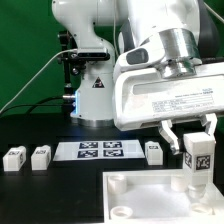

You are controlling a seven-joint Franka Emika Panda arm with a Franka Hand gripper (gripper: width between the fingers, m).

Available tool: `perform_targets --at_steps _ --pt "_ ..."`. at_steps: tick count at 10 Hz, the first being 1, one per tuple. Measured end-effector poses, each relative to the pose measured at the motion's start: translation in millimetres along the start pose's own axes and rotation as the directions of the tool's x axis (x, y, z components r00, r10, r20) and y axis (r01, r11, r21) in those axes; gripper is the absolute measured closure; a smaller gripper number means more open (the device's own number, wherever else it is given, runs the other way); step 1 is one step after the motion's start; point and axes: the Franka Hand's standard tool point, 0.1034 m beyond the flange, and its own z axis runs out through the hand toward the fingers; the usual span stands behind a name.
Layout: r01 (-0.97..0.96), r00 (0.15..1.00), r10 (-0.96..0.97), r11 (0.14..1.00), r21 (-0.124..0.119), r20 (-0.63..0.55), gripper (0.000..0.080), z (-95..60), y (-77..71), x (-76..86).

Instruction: Assemble one leg

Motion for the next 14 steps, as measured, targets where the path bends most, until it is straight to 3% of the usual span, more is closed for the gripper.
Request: perform_targets --at_steps 6,14 --pt "0.001 1.000 -0.001 1.000 0.004 0.017 0.0506 15.3 -4.4 -7.7" --pt "0.013 0.999 -0.013 1.000 0.005 0.035 0.0506 24.2 -5.9 -25.1"
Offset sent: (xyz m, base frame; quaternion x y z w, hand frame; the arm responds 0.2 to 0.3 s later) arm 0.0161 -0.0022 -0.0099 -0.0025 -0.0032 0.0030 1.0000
